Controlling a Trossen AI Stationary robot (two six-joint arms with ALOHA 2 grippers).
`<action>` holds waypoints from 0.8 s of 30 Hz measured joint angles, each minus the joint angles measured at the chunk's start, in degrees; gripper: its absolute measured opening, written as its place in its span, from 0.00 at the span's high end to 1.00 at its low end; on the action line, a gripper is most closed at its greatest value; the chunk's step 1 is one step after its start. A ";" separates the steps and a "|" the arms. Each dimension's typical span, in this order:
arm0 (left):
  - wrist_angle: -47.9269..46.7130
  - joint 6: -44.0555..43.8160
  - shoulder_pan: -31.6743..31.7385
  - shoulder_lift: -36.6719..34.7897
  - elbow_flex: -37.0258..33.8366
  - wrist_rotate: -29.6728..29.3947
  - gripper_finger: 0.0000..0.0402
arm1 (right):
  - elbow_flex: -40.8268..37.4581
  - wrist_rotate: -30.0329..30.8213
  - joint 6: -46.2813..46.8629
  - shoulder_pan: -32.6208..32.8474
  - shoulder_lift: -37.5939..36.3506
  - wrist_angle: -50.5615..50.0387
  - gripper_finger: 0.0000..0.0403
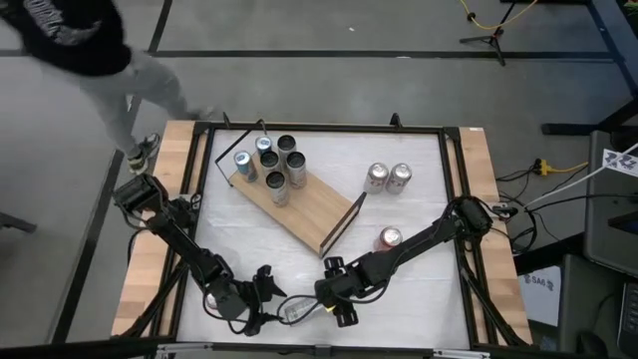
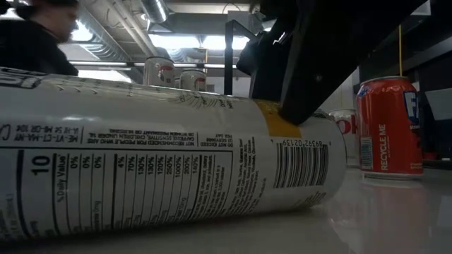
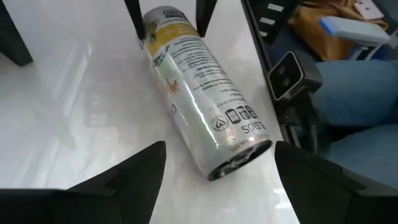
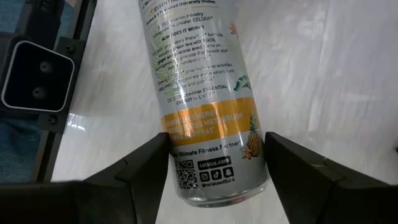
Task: Place canned beverage on shelf
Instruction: Put the white-yellow soda can aligned with the other white-yellow soda can on the shelf
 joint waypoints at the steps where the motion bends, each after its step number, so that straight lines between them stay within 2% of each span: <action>1: 0.06 0.44 0.13 0.17 0.01 -0.03 0.27 | 0.00 0.00 0.01 0.00 0.00 0.00 0.37; 13: 0.59 2.31 0.32 8.07 3.46 2.06 0.27 | -0.02 -0.46 -0.01 -0.02 0.02 0.11 0.37; 20: 0.33 2.73 1.52 8.61 4.26 0.67 0.27 | -0.04 -0.56 -0.02 -0.04 0.04 0.16 0.37; 24: 0.18 2.73 2.20 8.61 4.26 0.69 0.27 | -0.11 -1.13 -0.01 -0.04 0.10 -0.04 0.31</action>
